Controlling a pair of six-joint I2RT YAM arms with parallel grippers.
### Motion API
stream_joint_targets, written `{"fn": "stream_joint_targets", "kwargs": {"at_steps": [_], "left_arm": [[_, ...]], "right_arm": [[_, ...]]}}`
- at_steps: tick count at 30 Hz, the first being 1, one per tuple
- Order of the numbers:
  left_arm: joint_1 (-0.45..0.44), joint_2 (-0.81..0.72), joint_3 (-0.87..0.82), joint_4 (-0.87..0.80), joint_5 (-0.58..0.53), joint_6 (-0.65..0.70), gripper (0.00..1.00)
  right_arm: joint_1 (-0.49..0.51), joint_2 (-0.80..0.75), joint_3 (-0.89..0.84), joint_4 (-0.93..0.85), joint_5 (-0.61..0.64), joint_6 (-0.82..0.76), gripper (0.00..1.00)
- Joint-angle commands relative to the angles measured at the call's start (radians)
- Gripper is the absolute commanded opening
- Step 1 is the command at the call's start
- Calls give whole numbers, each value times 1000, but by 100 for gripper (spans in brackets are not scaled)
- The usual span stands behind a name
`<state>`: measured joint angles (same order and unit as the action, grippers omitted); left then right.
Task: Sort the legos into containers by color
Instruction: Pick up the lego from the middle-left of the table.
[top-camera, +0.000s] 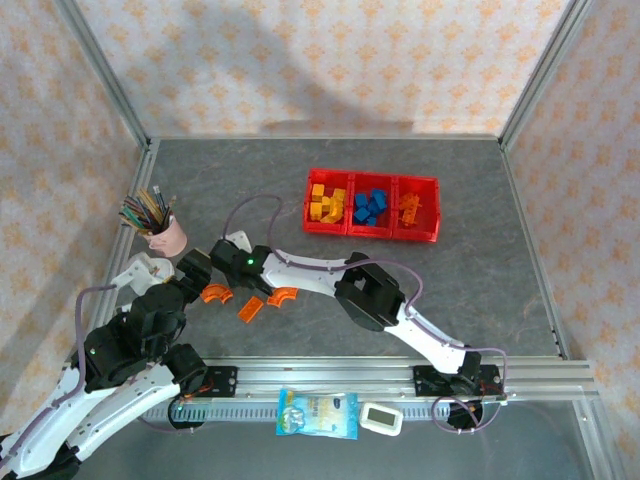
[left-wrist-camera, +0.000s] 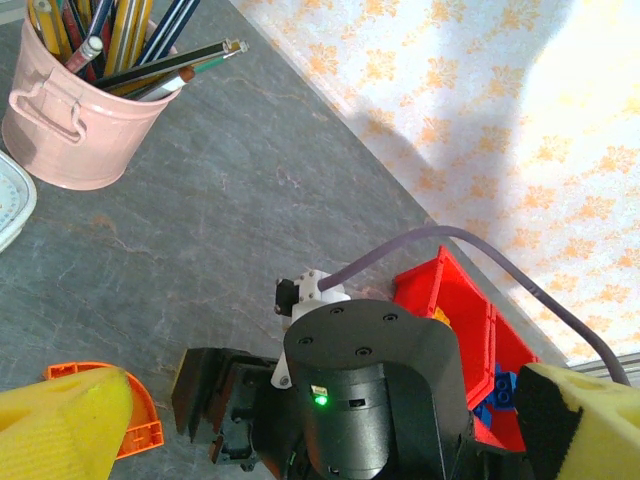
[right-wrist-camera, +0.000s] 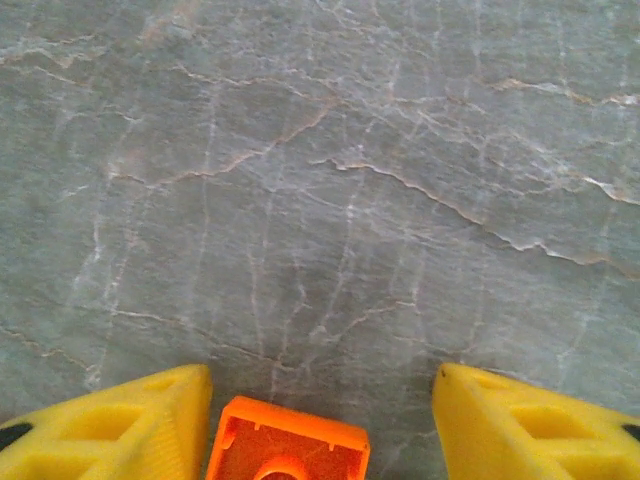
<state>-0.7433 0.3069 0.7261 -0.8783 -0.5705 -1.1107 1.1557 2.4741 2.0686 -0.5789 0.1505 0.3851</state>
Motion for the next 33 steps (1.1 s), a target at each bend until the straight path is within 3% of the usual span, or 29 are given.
{"fn": "stream_joint_targets", "kwargs": {"at_steps": [1,18,26,33], "left_arm": [[9,1,1,8,-30,-3,99],[9,14,4,46,-2,21,99],[9,56,-3,149,64,92,99],[9,187,-36,354,204,208,99]], "right_arm": [[3,-72,-47,-101,70,18,56],[-4,-116,-82,-62,27,34,31],[-74,-368,-320,28,23,61,30],[-239,-635,-613,89,52,89,31]]}}
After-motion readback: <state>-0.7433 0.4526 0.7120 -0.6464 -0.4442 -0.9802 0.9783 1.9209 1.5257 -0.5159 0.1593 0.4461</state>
